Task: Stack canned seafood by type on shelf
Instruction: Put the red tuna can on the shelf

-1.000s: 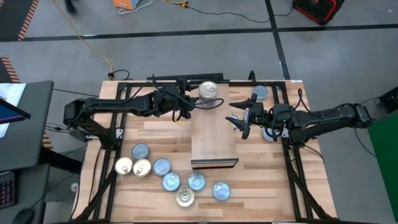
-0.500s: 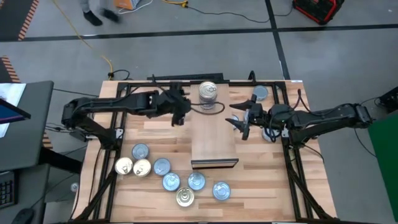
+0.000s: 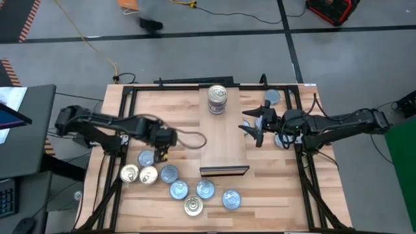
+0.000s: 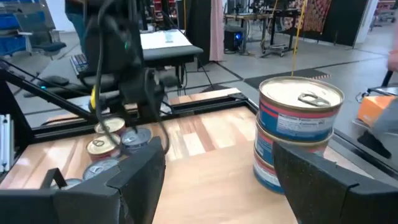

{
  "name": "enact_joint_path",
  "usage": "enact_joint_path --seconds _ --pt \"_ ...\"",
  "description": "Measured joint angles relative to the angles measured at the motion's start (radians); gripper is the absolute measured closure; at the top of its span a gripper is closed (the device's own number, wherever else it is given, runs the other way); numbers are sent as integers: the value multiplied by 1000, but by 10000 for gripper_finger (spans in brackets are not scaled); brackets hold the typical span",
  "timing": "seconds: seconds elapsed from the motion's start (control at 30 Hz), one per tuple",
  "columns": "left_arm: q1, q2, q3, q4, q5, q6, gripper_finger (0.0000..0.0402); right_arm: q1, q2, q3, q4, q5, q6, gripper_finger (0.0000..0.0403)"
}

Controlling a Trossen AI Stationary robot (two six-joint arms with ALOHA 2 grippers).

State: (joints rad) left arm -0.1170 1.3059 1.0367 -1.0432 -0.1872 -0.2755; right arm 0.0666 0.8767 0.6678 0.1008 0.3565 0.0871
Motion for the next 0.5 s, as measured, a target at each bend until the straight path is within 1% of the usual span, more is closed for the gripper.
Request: enact_joint_path --seconds 0.1,0.2,0.33,0.5 --pt "-51 -65 -104 140 26 -78 166 -3 9 0 18 0 2 85" --pt "-79 -95 -167 215 58 -151 166 -11 29 0 66 0 -2 85" --pt "-102 -80 -212 289 120 -243 166 -21 63 0 121 0 -6 85" --pt "-121 -28 -242 341 160 -264 166 -31 87 0 143 -1 -6 85"
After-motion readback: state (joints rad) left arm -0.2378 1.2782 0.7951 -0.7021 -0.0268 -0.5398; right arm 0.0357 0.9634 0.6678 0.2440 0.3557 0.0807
